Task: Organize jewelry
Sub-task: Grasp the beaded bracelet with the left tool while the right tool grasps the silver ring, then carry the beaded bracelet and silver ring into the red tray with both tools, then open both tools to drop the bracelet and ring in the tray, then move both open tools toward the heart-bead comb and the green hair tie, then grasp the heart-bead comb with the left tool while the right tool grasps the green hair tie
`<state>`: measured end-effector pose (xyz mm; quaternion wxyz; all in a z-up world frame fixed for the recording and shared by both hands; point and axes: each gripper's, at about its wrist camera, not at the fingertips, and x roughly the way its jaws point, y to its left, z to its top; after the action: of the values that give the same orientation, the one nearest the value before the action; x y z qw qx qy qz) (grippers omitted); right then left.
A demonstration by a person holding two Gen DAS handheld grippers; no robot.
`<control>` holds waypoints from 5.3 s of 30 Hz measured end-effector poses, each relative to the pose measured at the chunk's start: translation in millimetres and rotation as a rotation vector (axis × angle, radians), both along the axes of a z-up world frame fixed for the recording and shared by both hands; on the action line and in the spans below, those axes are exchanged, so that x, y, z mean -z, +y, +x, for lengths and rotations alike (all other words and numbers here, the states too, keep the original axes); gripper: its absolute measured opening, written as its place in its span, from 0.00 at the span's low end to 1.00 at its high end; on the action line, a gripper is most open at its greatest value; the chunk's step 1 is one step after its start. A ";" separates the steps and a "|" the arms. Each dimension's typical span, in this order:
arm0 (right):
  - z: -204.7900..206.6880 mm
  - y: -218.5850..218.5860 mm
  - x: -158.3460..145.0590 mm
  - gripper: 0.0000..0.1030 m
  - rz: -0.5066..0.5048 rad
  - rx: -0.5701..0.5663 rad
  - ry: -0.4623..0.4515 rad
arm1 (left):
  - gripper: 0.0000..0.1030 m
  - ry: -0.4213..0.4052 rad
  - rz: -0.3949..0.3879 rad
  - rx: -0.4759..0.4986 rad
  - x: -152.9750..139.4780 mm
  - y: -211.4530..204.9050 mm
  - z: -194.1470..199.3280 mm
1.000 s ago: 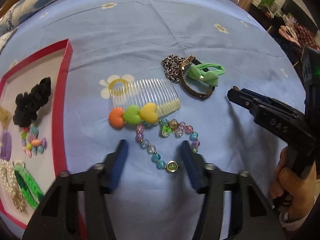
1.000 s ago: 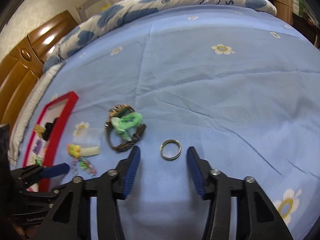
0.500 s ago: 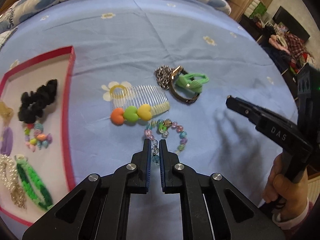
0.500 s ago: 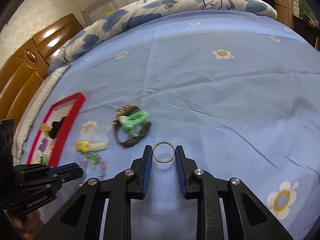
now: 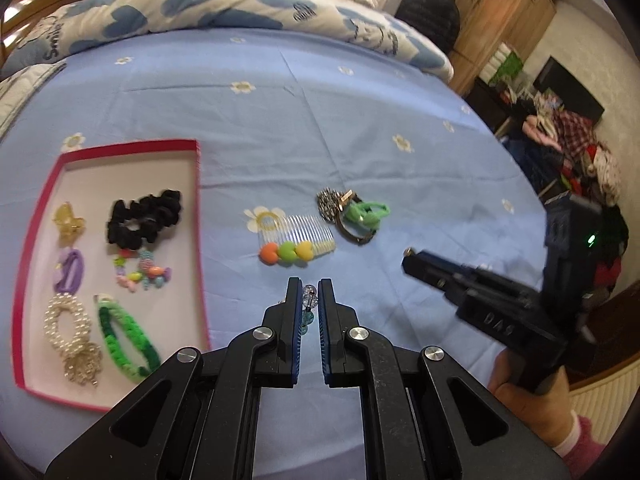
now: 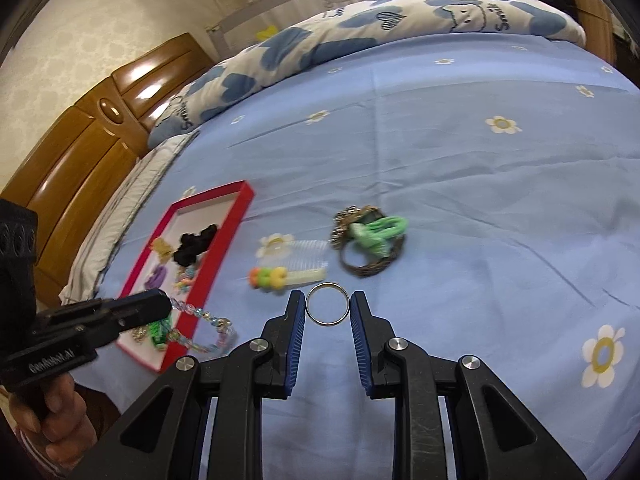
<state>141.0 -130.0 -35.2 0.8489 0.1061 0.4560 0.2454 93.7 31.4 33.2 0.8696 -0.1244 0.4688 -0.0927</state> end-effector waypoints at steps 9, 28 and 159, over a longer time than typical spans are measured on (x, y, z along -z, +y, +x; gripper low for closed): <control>-11.3 41.0 -12.3 0.23 0.034 -0.096 -0.009 | 0.06 -0.057 -0.023 -0.109 -24.5 50.5 -19.6; -22.0 159.7 -9.0 0.23 0.044 -0.343 0.011 | 0.06 0.000 -0.049 -0.310 6.0 142.8 -41.0; 54.9 -35.0 10.7 0.07 0.118 0.121 0.046 | 0.51 0.137 0.154 0.195 75.2 -42.1 80.0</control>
<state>195.9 -165.0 -45.9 0.8437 0.1891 0.4529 0.2175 173.8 -10.7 -42.0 0.8295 -0.0173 0.5424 -0.1316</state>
